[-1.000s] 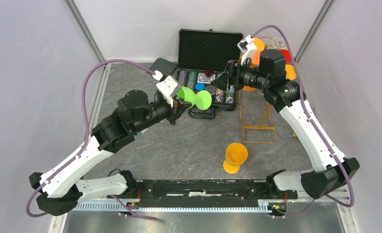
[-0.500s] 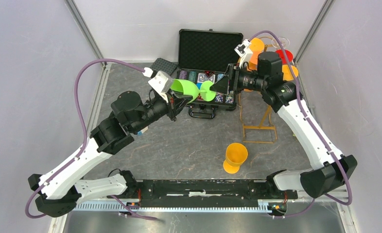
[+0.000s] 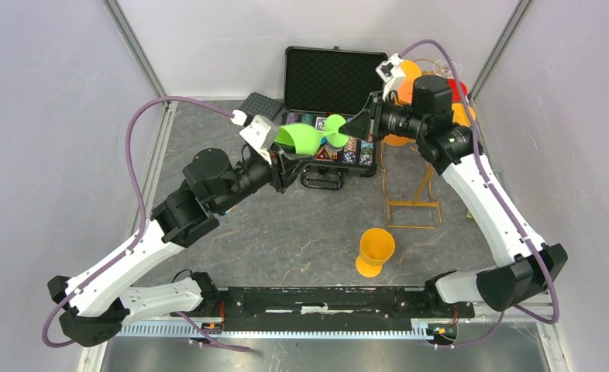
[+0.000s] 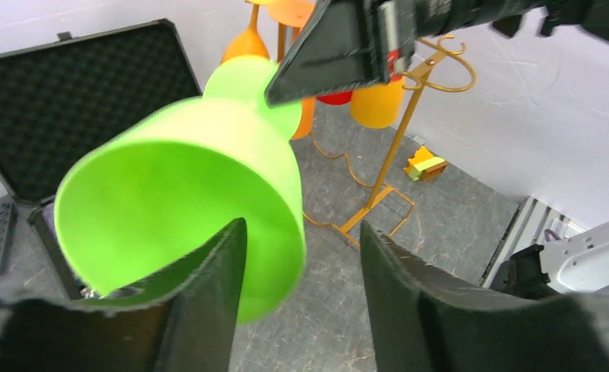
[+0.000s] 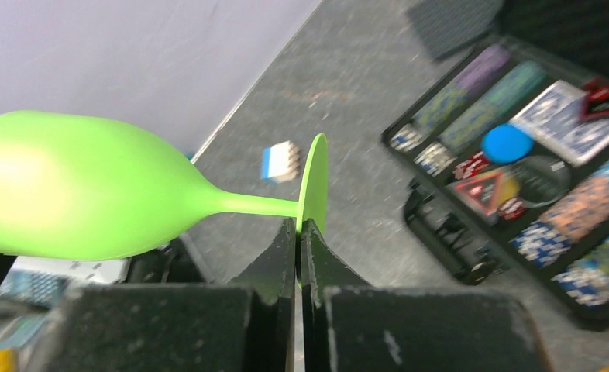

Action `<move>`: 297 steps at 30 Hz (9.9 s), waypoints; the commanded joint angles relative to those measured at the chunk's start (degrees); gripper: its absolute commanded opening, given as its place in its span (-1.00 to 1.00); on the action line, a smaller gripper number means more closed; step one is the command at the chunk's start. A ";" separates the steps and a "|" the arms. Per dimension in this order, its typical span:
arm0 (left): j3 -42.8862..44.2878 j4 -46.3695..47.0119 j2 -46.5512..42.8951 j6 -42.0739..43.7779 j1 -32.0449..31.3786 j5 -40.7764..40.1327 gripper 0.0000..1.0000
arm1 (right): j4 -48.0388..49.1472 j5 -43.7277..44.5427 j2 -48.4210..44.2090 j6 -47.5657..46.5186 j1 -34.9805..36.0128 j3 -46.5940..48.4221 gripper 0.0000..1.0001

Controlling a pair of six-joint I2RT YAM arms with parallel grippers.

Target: Place the wine glass upside down on the wine glass rack

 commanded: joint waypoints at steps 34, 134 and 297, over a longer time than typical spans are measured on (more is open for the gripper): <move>14.80 -27.20 16.58 -35.54 28.21 40.18 0.56 | 35.54 55.18 -25.51 -88.85 37.17 -35.30 -1.00; 45.19 15.57 58.42 -75.69 13.11 43.40 -0.96 | 5.92 3.47 -13.94 -3.74 -16.75 1.32 0.71; 9.41 -8.66 40.48 25.81 -25.80 2.94 0.31 | 5.03 3.74 -15.37 -3.52 -16.80 -4.39 0.73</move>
